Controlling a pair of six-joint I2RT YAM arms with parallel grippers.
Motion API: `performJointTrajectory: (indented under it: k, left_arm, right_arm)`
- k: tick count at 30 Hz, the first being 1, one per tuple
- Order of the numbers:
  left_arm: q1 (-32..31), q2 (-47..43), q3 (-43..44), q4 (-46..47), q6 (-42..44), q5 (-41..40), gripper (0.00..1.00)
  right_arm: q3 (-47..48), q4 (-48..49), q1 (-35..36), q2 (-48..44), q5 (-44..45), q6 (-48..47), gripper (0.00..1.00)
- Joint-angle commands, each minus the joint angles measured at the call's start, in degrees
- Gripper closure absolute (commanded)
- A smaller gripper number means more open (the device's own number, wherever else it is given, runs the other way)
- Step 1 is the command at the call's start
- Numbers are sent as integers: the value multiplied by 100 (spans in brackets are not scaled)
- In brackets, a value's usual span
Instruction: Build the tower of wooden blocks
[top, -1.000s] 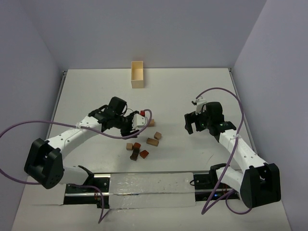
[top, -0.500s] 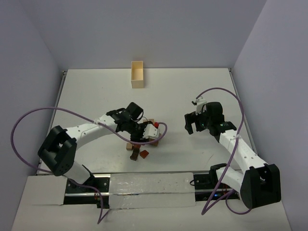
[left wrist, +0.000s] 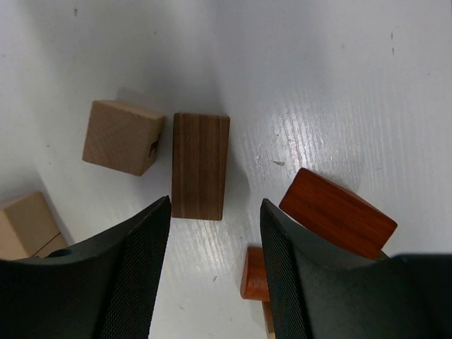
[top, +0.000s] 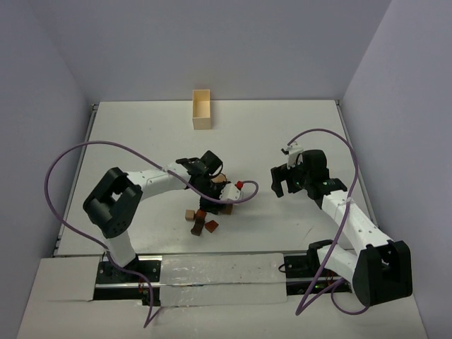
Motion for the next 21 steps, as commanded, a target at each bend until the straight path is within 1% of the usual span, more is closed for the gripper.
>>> performJointTrajectory:
  k: [1, 10, 12, 16, 18, 21]
  left_arm:
    - [-50, 167, 225, 261, -1, -1, 41]
    - [-143, 462, 236, 456, -97, -244, 42]
    - [-164, 461, 198, 490, -85, -283, 44]
    - [-173, 355, 104, 594, -118, -348, 51]
    - [-173, 233, 68, 611, -186, -392, 56]
    - [-173, 41, 124, 445, -356, -491, 62]
  right_arm:
    - [286, -4, 39, -42, 12, -55, 0]
    - [281, -3, 31, -21, 4, -61, 0]
    - [277, -4, 39, -24, 4, -61, 0]
    - [290, 1, 43, -7, 4, -61, 0]
    - [282, -4, 42, -19, 4, -61, 0]
    - [281, -4, 35, -41, 4, -61, 0]
